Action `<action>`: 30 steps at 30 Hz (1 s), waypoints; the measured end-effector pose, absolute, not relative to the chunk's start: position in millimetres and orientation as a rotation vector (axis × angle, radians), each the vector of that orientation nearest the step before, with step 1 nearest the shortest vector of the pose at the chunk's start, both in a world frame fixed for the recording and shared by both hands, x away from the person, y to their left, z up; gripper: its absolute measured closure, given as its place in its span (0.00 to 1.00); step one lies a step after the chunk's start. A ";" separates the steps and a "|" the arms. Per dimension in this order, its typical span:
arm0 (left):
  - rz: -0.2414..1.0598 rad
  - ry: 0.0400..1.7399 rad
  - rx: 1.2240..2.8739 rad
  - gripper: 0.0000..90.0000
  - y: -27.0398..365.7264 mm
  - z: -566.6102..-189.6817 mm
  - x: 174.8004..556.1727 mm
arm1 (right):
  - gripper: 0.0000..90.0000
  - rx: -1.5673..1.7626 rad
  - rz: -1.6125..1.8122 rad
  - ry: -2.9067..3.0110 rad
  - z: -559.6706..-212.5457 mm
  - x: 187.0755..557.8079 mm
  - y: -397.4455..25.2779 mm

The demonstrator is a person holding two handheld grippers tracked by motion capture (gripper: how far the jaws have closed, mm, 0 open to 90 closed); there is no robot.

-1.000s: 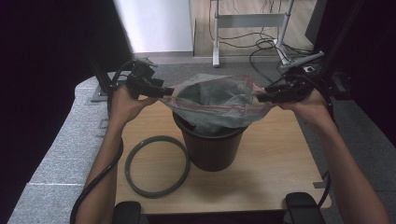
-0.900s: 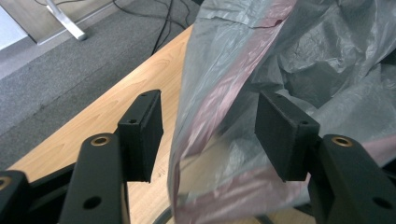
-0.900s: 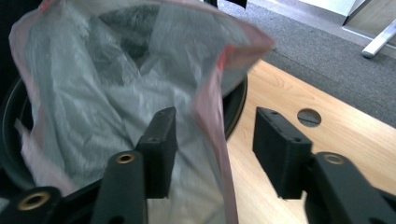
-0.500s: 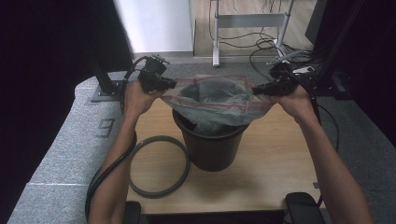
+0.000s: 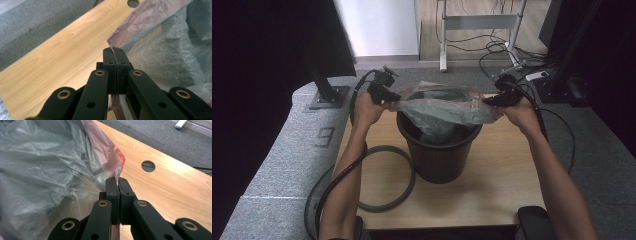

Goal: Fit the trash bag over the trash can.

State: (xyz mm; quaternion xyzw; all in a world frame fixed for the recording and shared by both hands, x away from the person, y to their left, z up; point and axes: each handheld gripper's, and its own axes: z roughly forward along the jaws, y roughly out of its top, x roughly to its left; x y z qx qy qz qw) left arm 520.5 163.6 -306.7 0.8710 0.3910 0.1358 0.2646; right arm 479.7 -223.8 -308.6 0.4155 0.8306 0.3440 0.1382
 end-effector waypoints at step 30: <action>0.288 1.088 2.518 0.99 157.7 -341.9 528.0 | 0.97 1.253 0.877 2.504 -351.1 501.8 -198.9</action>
